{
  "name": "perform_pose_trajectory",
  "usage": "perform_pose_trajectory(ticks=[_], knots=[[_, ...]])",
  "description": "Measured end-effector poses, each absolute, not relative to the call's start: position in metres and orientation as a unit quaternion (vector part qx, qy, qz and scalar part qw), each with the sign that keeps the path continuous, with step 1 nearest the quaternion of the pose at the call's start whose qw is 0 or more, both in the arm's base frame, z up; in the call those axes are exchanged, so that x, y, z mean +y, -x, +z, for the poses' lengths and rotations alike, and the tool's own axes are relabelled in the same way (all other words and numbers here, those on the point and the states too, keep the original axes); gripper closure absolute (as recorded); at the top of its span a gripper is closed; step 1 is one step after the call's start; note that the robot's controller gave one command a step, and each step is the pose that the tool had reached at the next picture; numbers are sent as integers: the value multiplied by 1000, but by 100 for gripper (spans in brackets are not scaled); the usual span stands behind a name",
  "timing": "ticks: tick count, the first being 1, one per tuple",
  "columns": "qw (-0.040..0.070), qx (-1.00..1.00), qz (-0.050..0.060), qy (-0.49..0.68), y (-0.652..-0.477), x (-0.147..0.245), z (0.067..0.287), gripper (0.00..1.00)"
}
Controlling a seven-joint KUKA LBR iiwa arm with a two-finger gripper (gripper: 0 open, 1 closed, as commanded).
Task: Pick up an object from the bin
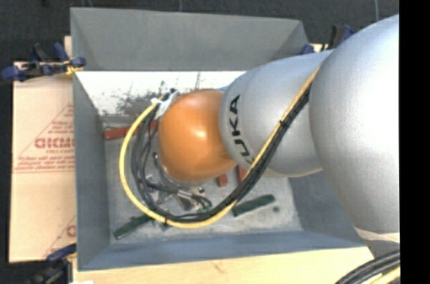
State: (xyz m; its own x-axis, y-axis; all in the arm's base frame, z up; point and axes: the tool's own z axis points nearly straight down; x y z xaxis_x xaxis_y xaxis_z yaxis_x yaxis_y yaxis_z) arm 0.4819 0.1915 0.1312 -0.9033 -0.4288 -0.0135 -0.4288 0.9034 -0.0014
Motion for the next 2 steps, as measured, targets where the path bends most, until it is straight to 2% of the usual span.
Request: perform_pose_trajectory(ticks=[1, 2], knots=[[0, 969, 0, 248, -481, 178, 116, 100], [2, 970, 1, 243, -495, 186, 228, 100]])
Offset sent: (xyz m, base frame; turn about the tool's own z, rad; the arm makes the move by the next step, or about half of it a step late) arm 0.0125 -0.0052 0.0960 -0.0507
